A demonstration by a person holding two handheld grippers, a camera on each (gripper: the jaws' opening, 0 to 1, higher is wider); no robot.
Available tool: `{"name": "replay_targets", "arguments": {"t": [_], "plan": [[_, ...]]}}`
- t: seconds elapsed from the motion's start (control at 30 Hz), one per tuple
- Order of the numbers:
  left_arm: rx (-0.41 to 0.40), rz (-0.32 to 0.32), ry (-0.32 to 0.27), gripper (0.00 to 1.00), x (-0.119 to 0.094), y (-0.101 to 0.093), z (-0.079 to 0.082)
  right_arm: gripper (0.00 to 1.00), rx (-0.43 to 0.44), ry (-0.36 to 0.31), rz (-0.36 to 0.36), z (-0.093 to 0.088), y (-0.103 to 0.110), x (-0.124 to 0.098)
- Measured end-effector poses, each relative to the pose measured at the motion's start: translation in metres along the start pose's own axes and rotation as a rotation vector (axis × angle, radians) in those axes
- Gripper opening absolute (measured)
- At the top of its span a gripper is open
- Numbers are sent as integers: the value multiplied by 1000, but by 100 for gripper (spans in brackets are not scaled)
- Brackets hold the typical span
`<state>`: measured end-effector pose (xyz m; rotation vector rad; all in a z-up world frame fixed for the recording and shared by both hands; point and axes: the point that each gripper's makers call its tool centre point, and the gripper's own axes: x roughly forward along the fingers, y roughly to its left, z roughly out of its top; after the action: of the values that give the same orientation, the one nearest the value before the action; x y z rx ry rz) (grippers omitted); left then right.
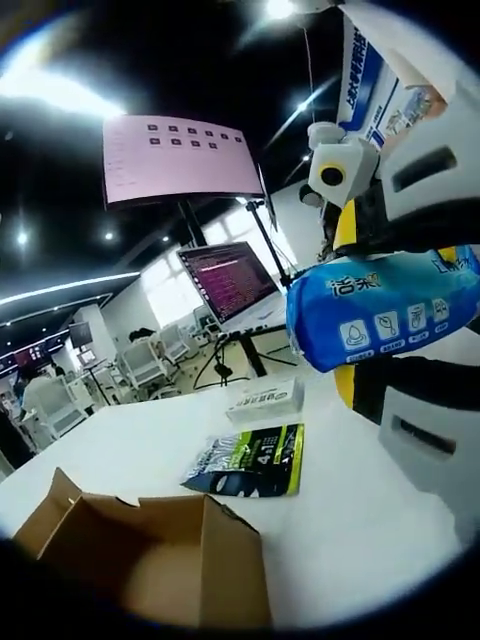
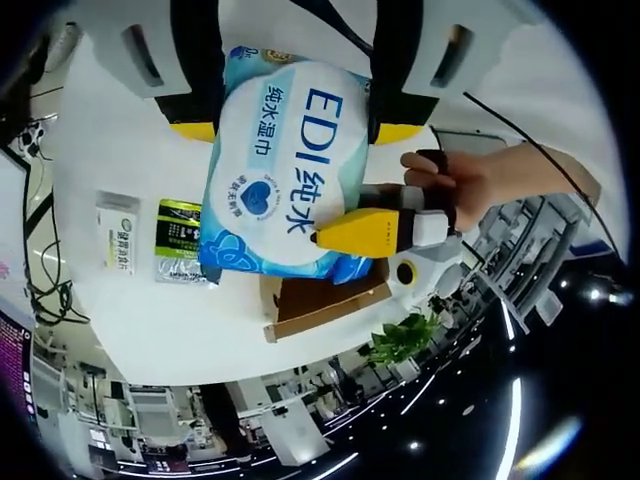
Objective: Operate the shoe box by opening the lid, removing the specified soft item, and placing it in the target area until the item is outside and the box remains undamaged.
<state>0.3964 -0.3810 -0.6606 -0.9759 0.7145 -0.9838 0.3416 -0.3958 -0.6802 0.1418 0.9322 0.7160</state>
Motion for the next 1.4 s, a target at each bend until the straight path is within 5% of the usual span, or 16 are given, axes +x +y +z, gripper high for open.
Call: {"name": "replay_targets", "arguments": {"t": [0.77,1.4], "plan": [[-31,-32,47,38,37,-2,-5,55,41,35,-66,-1,-31,-16],[-61,-16,113,38,68,13,-24,55,135,73,-86,-20,-61,-19]]}}
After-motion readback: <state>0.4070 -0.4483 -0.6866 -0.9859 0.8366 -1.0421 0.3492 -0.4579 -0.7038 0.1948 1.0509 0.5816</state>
